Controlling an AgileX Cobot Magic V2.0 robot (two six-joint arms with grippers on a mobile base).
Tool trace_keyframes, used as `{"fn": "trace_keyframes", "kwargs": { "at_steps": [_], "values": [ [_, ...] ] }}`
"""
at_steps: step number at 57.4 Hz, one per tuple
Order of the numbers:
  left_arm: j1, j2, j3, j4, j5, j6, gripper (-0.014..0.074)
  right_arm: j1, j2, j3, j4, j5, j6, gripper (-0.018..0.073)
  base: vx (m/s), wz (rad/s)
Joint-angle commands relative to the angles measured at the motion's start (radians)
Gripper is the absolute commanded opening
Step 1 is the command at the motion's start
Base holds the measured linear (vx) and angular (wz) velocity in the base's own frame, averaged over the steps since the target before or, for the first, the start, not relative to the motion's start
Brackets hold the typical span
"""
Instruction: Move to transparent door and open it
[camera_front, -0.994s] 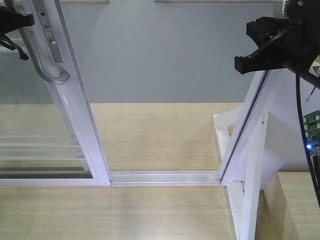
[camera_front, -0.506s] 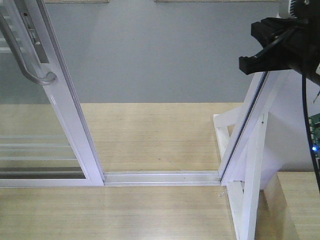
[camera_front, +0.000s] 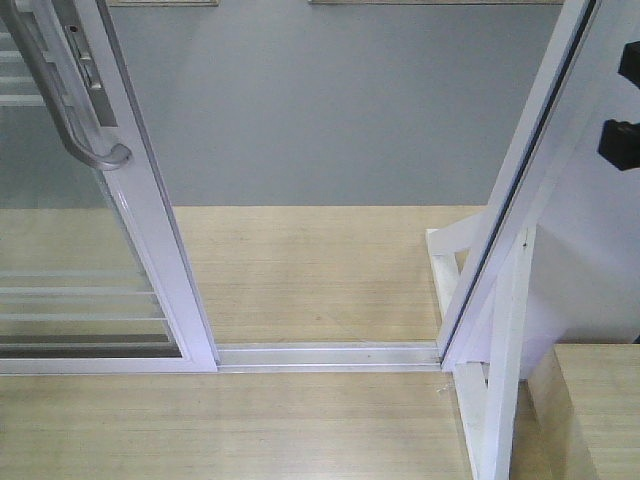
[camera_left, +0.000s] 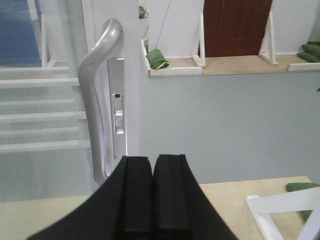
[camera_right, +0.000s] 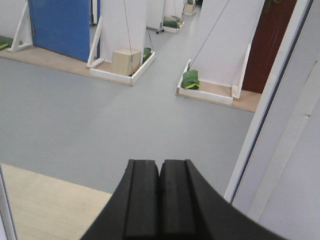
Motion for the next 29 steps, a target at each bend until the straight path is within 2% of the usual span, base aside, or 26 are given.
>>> {"fn": "trace_keyframes", "kwargs": {
  "at_steps": [1, 9, 18, 29],
  "values": [
    [-0.012, -0.106, 0.038, -0.040, -0.038, -0.007, 0.0001, -0.004, -0.068, 0.019, 0.001, -0.076, -0.022, -0.0006, 0.00, 0.00],
    [-0.012, -0.276, 0.136, -0.090, 0.063, -0.006, 0.0001, -0.004, -0.197, 0.171, 0.009, -0.109, -0.022, -0.0006, 0.00, 0.00],
    [-0.011, -0.452, 0.205, -0.122, 0.178, -0.003, 0.0001, -0.004, -0.354, 0.270, 0.027, -0.111, -0.022, -0.0006, 0.00, 0.00],
    [-0.011, -0.573, 0.229, -0.131, 0.190, -0.006, 0.0001, -0.004, -0.442, 0.306, 0.027, -0.105, -0.016, -0.0006, 0.00, 0.00]
  ]
}}
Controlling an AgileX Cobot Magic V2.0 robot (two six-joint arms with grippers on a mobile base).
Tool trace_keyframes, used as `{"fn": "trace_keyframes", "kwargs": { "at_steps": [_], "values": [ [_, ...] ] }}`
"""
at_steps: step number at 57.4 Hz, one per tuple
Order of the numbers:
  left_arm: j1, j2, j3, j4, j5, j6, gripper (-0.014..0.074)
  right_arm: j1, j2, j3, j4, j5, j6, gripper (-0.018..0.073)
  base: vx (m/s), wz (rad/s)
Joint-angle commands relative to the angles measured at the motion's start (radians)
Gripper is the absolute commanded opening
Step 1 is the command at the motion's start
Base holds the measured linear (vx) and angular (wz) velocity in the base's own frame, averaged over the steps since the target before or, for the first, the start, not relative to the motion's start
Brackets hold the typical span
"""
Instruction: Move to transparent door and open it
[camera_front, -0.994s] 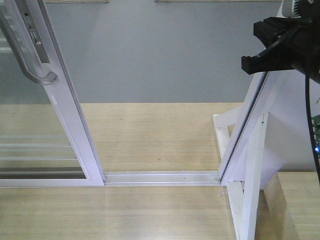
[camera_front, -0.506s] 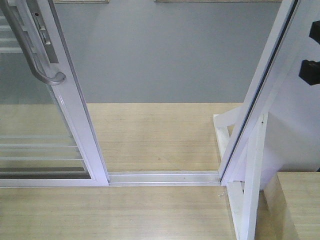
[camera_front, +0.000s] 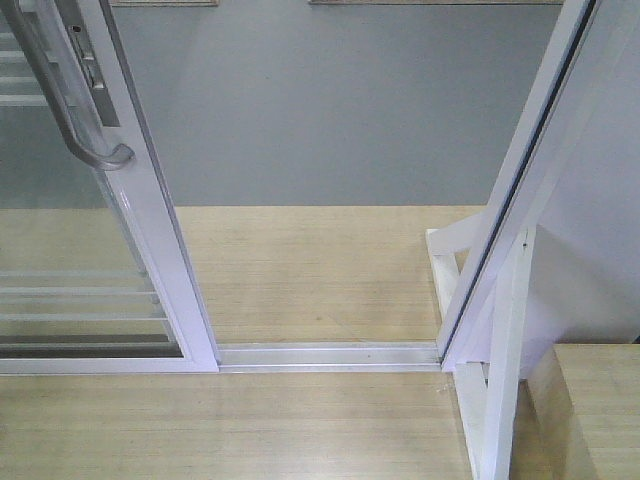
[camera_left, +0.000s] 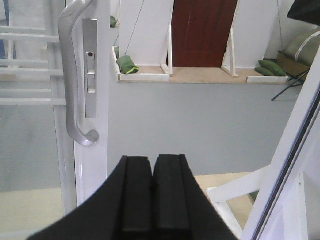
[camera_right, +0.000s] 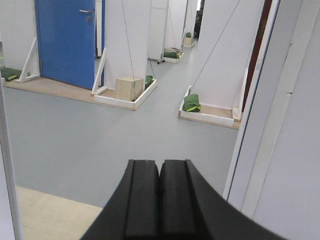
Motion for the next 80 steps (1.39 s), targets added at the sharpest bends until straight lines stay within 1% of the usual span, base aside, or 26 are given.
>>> {"fn": "trace_keyframes", "kwargs": {
  "at_steps": [1, 13, 43, 47, 52, 56, 64, 68, 72, 80],
  "values": [
    [-0.003, -0.014, -0.021, -0.030, -0.076, -0.006, 0.0001, -0.004, -0.011, -0.023, -0.005, -0.087, -0.002, -0.0006, 0.00, 0.00],
    [-0.003, -0.019, -0.021, -0.090, -0.081, -0.007, 0.0001, -0.004, -0.013, -0.023, -0.006, -0.087, -0.002, -0.0006, 0.00, 0.00],
    [-0.003, -0.019, -0.021, -0.088, -0.080, -0.009, 0.0003, -0.004, -0.013, -0.023, -0.006, -0.087, -0.002, -0.0006, 0.00, 0.00],
    [-0.003, -0.019, -0.021, -0.073, -0.081, -0.011, 0.0003, -0.004, -0.013, -0.023, -0.006, -0.087, -0.002, -0.0006, 0.00, 0.00],
    [-0.003, -0.019, -0.021, -0.015, -0.084, -0.016, 0.0003, -0.004, -0.013, -0.023, -0.006, -0.087, -0.002, -0.0006, 0.00, 0.00],
    [-0.003, -0.019, -0.021, 0.014, -0.083, -0.016, 0.0003, -0.004, -0.014, -0.023, -0.006, -0.086, -0.002, -0.0006, 0.00, 0.00],
    [-0.003, -0.019, -0.021, 0.030, -0.103, -0.002, 0.0003, -0.004, -0.014, -0.023, -0.006, -0.086, -0.002, -0.0006, 0.00, 0.00],
    [-0.003, -0.019, -0.014, 0.053, -0.120, -0.002, 0.0003, -0.004, -0.014, -0.023, -0.006, -0.086, -0.002, -0.0006, 0.00, 0.00],
    [-0.002, -0.025, 0.041, 0.082, -0.163, -0.003, 0.0003, -0.004, -0.014, -0.023, -0.012, -0.086, -0.002, -0.0006, 0.00, 0.00],
    [-0.002, -0.066, 0.232, 0.088, -0.271, -0.003, 0.0003, -0.004, -0.014, -0.023, -0.012, -0.085, -0.002, -0.0006, 0.00, 0.00]
  ]
}}
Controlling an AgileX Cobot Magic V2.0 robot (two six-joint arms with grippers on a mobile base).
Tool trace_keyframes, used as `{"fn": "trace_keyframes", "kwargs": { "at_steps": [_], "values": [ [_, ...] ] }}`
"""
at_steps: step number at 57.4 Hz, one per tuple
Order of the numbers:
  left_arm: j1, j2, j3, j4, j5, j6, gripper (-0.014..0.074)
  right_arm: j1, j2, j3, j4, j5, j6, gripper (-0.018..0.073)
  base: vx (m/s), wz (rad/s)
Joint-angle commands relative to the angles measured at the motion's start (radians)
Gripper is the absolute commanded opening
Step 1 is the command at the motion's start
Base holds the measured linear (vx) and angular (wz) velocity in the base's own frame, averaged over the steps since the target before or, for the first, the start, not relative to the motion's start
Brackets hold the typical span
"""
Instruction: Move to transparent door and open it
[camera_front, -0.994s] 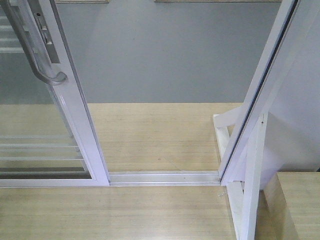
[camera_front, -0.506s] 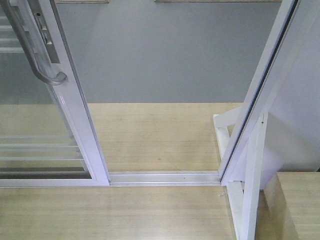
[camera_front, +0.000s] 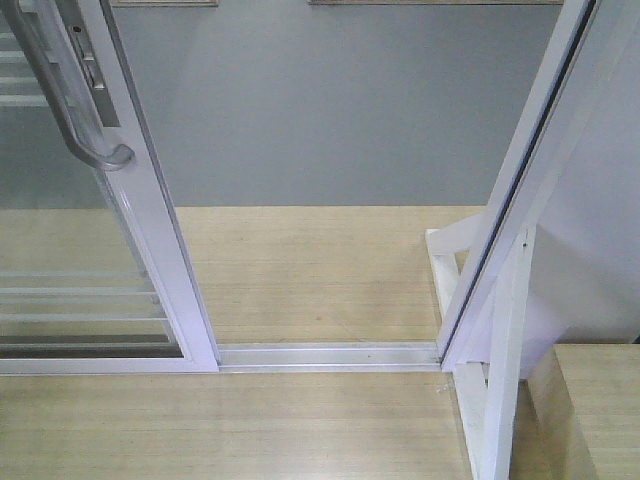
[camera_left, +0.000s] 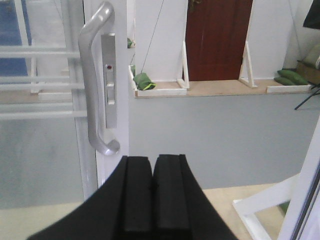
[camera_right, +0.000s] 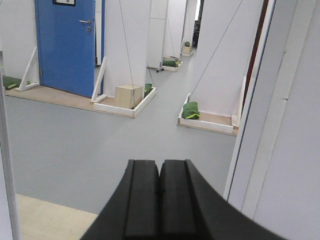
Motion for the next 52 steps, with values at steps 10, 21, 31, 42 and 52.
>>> {"fn": "trace_keyframes", "kwargs": {
  "at_steps": [10, 21, 31, 42, 52],
  "values": [
    [-0.002, -0.137, 0.360, -0.004, -0.412, -0.012, 0.0003, -0.004, 0.010, -0.026, -0.015, -0.085, -0.002, -0.0006, 0.00, 0.00],
    [0.002, -0.130, 0.341, 0.067, -0.385, 0.019, 0.0003, -0.004, 0.011, -0.026, -0.014, -0.085, -0.002, -0.0006, 0.00, 0.00],
    [0.002, -0.128, 0.341, 0.067, -0.382, 0.020, 0.0003, -0.004, 0.011, -0.026, -0.014, -0.084, -0.002, -0.0006, 0.00, 0.00],
    [0.002, -0.128, 0.341, 0.067, -0.382, 0.020, 0.0003, -0.004, 0.011, -0.026, -0.014, -0.084, -0.002, -0.0006, 0.00, 0.00],
    [0.002, -0.128, 0.341, 0.067, -0.382, 0.020, 0.0003, -0.004, 0.011, -0.026, -0.014, -0.084, -0.002, -0.0006, 0.00, 0.00]
  ]
}}
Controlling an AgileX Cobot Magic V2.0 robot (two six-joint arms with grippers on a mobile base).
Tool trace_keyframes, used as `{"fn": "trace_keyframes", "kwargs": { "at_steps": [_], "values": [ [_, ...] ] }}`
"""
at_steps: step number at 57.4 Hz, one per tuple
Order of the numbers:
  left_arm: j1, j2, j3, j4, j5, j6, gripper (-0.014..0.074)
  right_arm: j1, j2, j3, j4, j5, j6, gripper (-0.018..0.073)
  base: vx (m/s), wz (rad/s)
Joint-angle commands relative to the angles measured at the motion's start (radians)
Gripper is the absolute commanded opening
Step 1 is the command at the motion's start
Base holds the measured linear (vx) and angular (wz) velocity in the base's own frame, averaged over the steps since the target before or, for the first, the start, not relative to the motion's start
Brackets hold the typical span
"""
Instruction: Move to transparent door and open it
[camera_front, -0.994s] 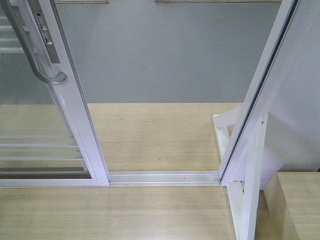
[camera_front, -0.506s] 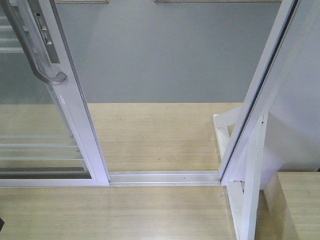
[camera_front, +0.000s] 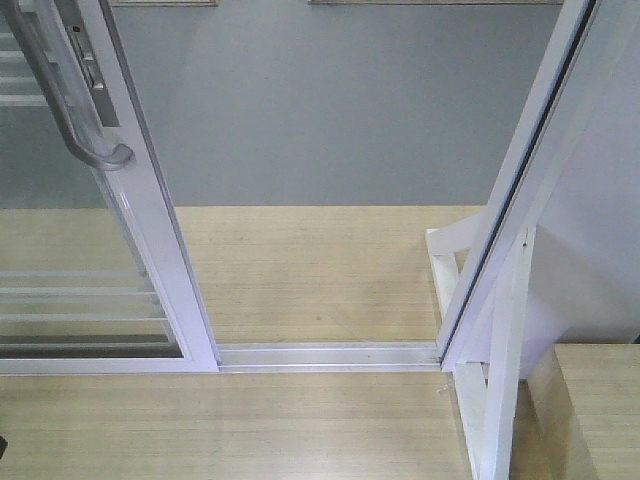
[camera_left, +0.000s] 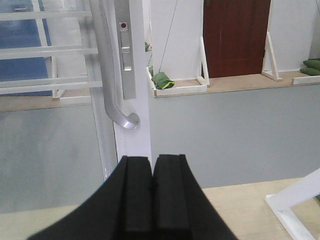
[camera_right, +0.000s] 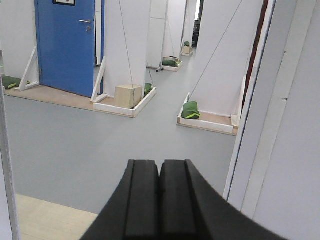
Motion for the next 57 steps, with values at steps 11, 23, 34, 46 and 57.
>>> {"fn": "trace_keyframes", "kwargs": {
  "at_steps": [11, 23, 34, 46, 57],
  "values": [
    [0.001, -0.014, -0.028, -0.001, -0.084, -0.001, 0.0003, -0.004, 0.011, -0.027, -0.010, -0.083, -0.002, -0.0006, 0.00, 0.00],
    [0.001, -0.014, -0.028, -0.001, -0.084, -0.001, 0.0003, -0.004, 0.006, -0.027, 0.222, -0.084, -0.005, -0.0006, 0.00, 0.00],
    [0.001, -0.014, -0.028, -0.001, -0.084, -0.001, 0.0003, -0.004, -0.059, 0.096, 0.263, -0.111, -0.128, -0.0006, 0.00, 0.00],
    [0.001, -0.014, -0.028, -0.001, -0.084, -0.001, 0.0003, -0.004, -0.239, 0.406, 0.313, -0.193, -0.320, -0.0006, 0.00, 0.00],
    [0.001, -0.014, -0.028, -0.001, -0.083, -0.001, 0.0003, -0.005, -0.359, 0.516, 0.327, -0.139, -0.306, -0.0006, 0.00, 0.00]
  ]
}}
